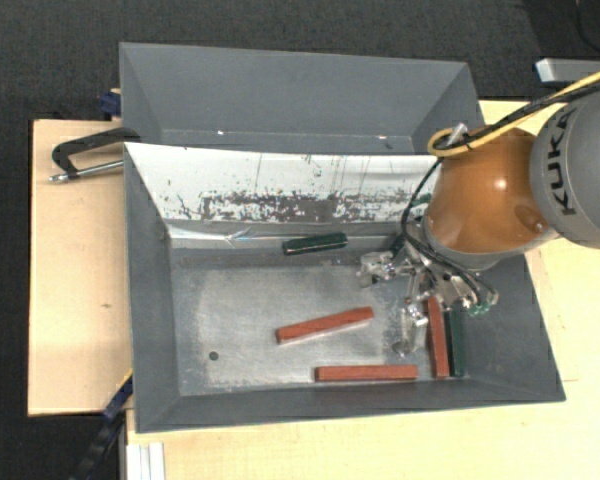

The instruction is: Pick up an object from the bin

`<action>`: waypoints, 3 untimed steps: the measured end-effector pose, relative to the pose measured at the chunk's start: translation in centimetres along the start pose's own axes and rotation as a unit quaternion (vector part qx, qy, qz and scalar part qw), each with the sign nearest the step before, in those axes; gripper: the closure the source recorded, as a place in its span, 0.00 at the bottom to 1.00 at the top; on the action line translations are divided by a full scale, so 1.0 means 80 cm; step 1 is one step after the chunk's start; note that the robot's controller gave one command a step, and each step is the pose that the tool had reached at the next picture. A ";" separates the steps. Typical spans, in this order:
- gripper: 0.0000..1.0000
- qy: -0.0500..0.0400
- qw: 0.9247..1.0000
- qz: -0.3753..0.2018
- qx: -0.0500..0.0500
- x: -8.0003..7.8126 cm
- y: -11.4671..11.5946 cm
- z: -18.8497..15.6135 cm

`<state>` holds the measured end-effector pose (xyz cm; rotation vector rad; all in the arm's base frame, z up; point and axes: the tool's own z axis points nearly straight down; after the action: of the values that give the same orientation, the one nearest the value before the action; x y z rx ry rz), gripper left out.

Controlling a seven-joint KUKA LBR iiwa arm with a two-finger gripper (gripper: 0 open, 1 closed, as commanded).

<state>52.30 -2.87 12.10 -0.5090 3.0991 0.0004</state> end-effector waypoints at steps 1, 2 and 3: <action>0.00 0.000 0.993 -0.116 0.000 -0.031 0.015 -0.004; 1.00 0.000 0.987 -0.162 -0.001 -0.042 0.043 0.063; 1.00 0.000 0.987 -0.162 -0.001 -0.042 0.043 0.063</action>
Offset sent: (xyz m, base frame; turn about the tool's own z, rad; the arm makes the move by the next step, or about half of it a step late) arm 0.0201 0.0421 -0.0510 -0.3251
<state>54.38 1.47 7.06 -1.0036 2.9754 0.0020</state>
